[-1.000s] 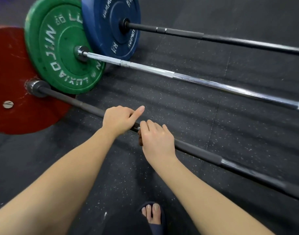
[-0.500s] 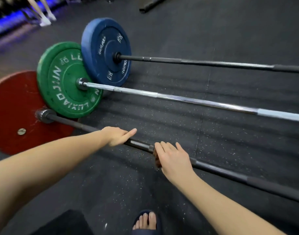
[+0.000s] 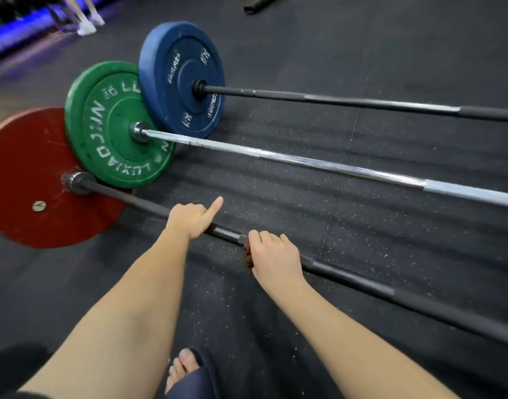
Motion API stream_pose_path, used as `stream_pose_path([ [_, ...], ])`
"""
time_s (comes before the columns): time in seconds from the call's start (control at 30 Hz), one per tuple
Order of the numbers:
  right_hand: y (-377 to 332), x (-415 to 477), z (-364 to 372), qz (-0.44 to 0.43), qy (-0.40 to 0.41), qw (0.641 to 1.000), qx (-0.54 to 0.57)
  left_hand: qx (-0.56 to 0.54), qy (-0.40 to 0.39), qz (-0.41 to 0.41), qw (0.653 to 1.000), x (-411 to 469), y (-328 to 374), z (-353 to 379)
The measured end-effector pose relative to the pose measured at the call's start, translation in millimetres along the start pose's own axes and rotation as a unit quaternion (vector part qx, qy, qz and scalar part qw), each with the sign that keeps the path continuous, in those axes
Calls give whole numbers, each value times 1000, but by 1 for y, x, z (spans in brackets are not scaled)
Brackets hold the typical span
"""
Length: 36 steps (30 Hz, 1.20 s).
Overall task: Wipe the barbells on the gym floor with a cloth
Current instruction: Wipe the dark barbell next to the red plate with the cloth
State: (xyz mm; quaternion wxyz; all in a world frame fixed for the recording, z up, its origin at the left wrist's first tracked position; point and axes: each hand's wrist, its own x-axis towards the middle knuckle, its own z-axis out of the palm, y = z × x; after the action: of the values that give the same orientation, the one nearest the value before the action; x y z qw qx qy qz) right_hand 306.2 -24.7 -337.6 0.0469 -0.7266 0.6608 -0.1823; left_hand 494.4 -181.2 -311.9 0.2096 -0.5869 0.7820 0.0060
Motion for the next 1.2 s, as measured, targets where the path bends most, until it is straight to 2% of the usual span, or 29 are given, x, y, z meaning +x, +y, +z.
stream_pose_path([
  [0.1,-8,8,5,16,6,1000,-6,12,25,-3,1000,7,-1,5],
  [0.2,-8,7,13,24,15,999,-15,-4,11,-22,1000,10,-1,8],
  [0.4,10,-10,13,-31,42,996,-71,-27,45,-52,997,5,3,8],
  [0.67,34,-32,0,-39,76,991,-101,-80,86,-44,992,-15,23,2],
  [0.93,-4,4,23,8,62,994,-90,-93,117,-53,987,-11,27,13],
  [1.03,-22,17,23,22,39,997,-65,-98,105,-50,988,-11,29,11],
  [1.2,-14,14,6,10,12,996,-83,-106,109,-47,987,-10,28,10],
])
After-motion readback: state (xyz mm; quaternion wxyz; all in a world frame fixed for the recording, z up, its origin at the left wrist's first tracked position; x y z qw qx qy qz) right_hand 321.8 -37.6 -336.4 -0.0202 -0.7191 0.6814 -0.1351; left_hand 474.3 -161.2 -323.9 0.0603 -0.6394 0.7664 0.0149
